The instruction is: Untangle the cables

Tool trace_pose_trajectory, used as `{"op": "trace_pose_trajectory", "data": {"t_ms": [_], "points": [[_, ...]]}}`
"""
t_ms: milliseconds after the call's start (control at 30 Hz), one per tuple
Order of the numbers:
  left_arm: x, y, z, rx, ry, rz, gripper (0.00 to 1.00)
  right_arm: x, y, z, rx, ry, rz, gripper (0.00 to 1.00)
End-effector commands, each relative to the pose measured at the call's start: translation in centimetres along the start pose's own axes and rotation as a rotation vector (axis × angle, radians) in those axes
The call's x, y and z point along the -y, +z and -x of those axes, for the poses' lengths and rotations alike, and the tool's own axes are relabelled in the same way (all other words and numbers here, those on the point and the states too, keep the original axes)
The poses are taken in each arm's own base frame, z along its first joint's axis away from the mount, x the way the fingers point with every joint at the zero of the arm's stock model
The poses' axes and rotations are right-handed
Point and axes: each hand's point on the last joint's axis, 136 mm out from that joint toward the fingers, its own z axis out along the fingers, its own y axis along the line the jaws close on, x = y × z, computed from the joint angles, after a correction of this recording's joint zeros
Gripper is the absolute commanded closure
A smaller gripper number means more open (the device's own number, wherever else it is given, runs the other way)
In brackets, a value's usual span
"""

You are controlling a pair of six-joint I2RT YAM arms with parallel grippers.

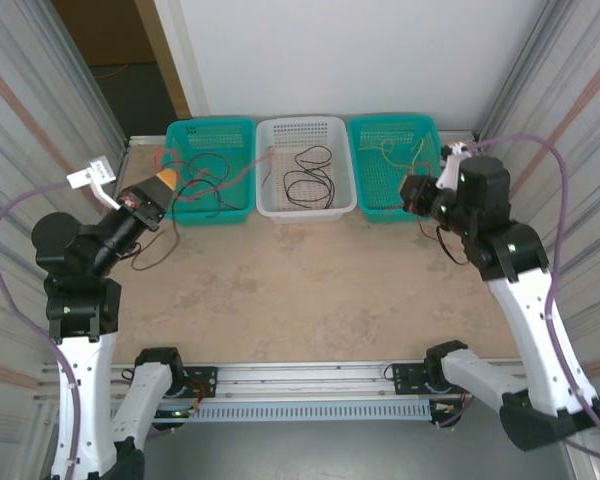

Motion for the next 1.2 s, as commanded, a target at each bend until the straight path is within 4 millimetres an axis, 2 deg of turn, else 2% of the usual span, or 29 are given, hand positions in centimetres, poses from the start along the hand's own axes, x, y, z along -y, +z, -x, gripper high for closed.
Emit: {"op": "trace_pose_trajectory", "data": {"t_ms": [0, 133, 200, 300, 467, 533, 567, 667, 767, 900, 1067, 1167], "points": [[2.6, -0.3, -2.5, -0.104, 0.042, -0.152, 1.00, -4.0, 1.2, 3.2, 0.058, -0.018, 0.145, 1.00], [1.6, -0.7, -7.8, -0.286, 0.006, -0.173, 1.00, -8.7, 3.6, 4.7, 0.062, -0.099, 0.230, 1.00], [0.5, -1.4, -10.8, -0.368, 0.005, -0.127, 1.00, -11.0, 5.0, 4.7, 0.042, -0.148, 0.271, 1.00], [-0.3, -2.5, -13.9, -0.434, -0.017, -0.112, 1.00, -14.4, 7.8, 3.8, 0.003, -0.216, 0.328, 1.00], [-4.9, -3.0, -16.0, -0.389, -0.085, 0.085, 1.00, -20.0, 13.4, 0.5, -0.123, -0.285, 0.454, 1.00], [-6.6, -3.1, -15.9, -0.348, -0.099, 0.166, 1.00, -22.0, 15.8, -1.4, -0.169, -0.310, 0.498, 1.00], [-8.4, -3.6, -15.6, -0.314, -0.104, 0.272, 1.00, -22.8, 16.9, -2.3, -0.187, -0.323, 0.509, 1.00], [-12.7, -5.6, -15.8, -0.249, -0.124, 0.510, 1.00, -24.3, 20.0, -4.1, -0.219, -0.329, 0.533, 1.00], [-14.7, -6.1, -16.9, -0.234, -0.174, 0.575, 1.00, -25.1, 22.5, -5.0, -0.217, -0.327, 0.535, 1.00], [-15.8, -5.5, -19.5, -0.277, -0.252, 0.552, 1.00, -26.2, 23.9, -4.9, -0.187, -0.293, 0.590, 1.00], [-17.0, -5.3, -22.1, -0.288, -0.338, 0.523, 1.00, -27.7, 24.2, -3.6, -0.121, -0.252, 0.655, 1.00], [-17.5, -5.2, -23.1, -0.291, -0.380, 0.516, 1.00, -29.1, 23.5, -3.1, -0.109, -0.247, 0.749, 1.00]]}}
